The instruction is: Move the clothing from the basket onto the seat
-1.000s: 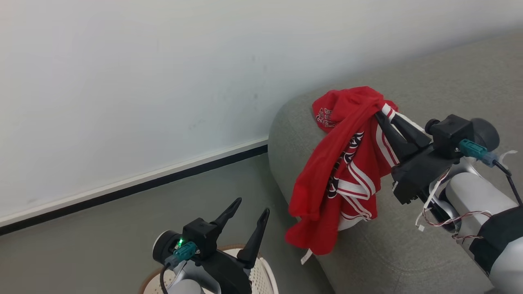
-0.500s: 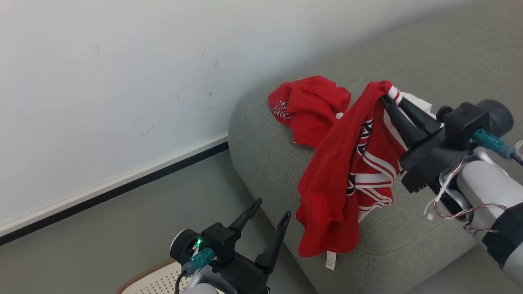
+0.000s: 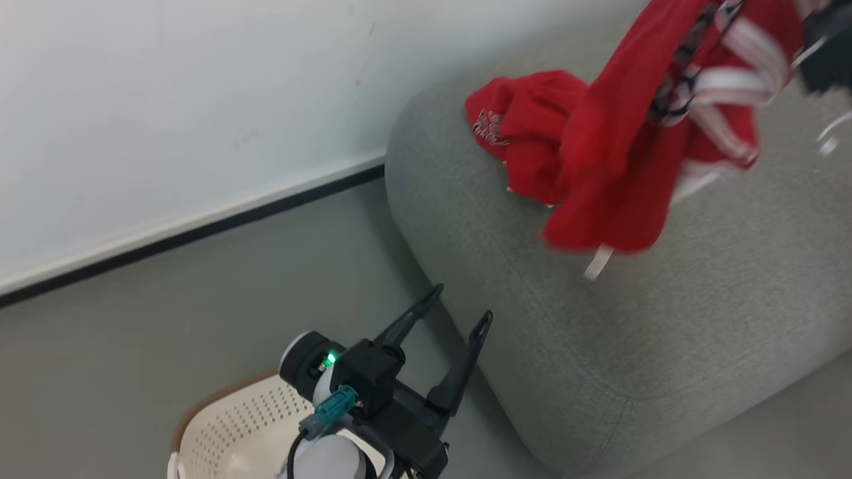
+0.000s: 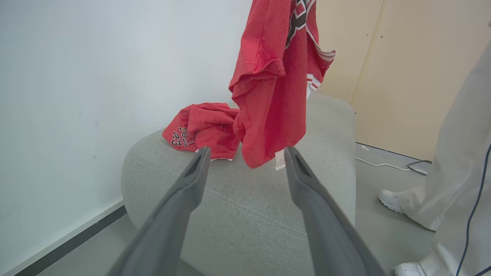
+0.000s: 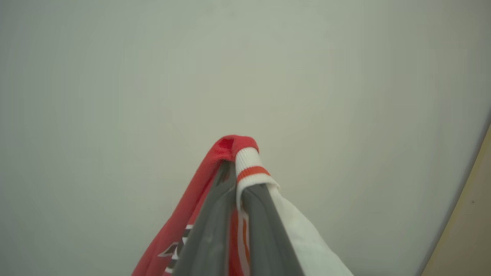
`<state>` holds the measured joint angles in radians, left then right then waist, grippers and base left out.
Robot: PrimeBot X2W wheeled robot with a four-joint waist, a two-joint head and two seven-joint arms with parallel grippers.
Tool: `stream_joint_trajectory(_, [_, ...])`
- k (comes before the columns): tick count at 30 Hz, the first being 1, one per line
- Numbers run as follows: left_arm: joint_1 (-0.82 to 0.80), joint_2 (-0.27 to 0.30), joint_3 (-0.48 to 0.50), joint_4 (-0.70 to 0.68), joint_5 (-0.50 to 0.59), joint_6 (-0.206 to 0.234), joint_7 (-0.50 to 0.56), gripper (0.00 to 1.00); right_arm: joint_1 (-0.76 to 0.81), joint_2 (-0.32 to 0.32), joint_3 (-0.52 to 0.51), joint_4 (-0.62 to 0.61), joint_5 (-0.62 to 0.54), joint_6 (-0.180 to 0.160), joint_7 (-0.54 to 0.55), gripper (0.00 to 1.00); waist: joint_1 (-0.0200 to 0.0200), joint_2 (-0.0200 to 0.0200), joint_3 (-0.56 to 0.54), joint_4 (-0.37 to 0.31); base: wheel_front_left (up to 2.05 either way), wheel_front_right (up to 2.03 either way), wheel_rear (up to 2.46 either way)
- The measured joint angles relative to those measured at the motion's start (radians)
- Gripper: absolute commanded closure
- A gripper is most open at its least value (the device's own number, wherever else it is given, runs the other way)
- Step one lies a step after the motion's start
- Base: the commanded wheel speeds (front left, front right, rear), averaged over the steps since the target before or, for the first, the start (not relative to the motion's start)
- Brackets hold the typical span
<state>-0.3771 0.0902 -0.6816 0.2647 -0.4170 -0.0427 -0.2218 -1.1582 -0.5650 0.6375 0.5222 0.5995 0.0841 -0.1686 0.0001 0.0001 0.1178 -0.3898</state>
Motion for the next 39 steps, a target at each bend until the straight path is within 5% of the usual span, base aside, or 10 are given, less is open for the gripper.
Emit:
stream_joint_trajectory(14, [-0.105,0.038,-0.003,-0.146,0.071,0.009,0.044,0.00,-0.132,-0.071,-0.071,0.230,0.000,-0.041,0.044,1.00,0.0002,0.0001,0.195,0.122,0.00,0.00,0.00])
stream_joint_trajectory(22, [-0.146,0.063,-0.007,-0.216,0.111,0.015,0.068,0.00,-0.096,0.022,-0.075,0.314,0.030,-0.077,0.032,1.00,0.0002,0.0002,0.313,0.166,0.00,0.00,0.00])
stream_joint_trajectory(34, [-0.220,0.106,0.007,-0.253,0.138,0.014,0.097,0.00,-0.066,0.118,-0.051,0.419,0.033,-0.075,-0.028,0.98,0.0002,0.0002,0.475,0.176,0.00,0.00,0.00])
stream_joint_trajectory(35, [-0.222,0.108,0.007,-0.250,0.139,0.014,0.097,0.00,-0.066,0.124,-0.048,0.425,0.032,-0.074,-0.032,0.75,0.0002,0.0002,0.483,0.173,0.00,0.00,0.00])
stream_joint_trajectory(37, [-0.224,0.115,0.009,-0.242,0.139,0.007,0.097,0.00,-0.067,0.133,-0.042,0.437,0.027,-0.066,-0.040,0.57,0.0003,0.0003,0.492,0.163,0.00,0.00,0.00])
stream_joint_trajectory(39, [-0.225,0.118,0.016,-0.235,0.139,0.007,0.097,0.00,-0.067,0.137,-0.032,0.448,0.016,-0.056,-0.053,0.15,0.0001,0.0003,0.495,0.150,0.00,0.00,0.00])
